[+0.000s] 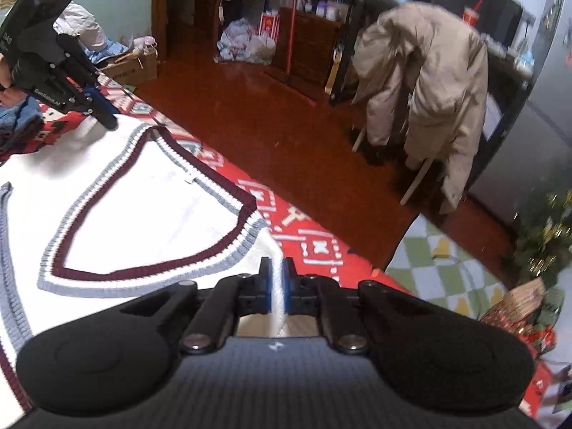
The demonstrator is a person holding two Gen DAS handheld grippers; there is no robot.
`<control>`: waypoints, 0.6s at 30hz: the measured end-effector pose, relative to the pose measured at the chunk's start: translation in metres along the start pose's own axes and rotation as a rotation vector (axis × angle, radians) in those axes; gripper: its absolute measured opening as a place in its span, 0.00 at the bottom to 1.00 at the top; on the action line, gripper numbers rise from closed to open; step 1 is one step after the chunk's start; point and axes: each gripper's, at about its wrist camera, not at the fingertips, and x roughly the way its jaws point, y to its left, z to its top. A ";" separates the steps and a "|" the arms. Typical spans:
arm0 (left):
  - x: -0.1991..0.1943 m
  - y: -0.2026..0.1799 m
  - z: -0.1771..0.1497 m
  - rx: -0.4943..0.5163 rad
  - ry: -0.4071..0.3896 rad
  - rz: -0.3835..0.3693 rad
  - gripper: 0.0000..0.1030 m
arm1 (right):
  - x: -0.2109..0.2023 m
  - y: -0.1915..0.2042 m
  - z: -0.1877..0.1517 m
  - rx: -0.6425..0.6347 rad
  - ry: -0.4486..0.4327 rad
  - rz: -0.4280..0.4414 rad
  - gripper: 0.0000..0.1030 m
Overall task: Fold clothes
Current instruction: 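Lift the hem with both grippers and fold it over toward the collar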
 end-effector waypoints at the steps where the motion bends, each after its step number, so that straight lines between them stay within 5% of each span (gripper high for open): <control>1: -0.010 -0.007 0.001 0.020 -0.021 0.022 0.07 | -0.008 0.004 0.001 -0.006 -0.013 -0.019 0.05; 7: -0.088 -0.045 -0.013 0.068 -0.129 0.062 0.05 | -0.089 0.048 0.000 -0.052 -0.108 -0.108 0.05; 18: -0.194 -0.121 -0.100 0.119 -0.149 0.038 0.04 | -0.224 0.181 -0.044 -0.157 -0.106 -0.051 0.04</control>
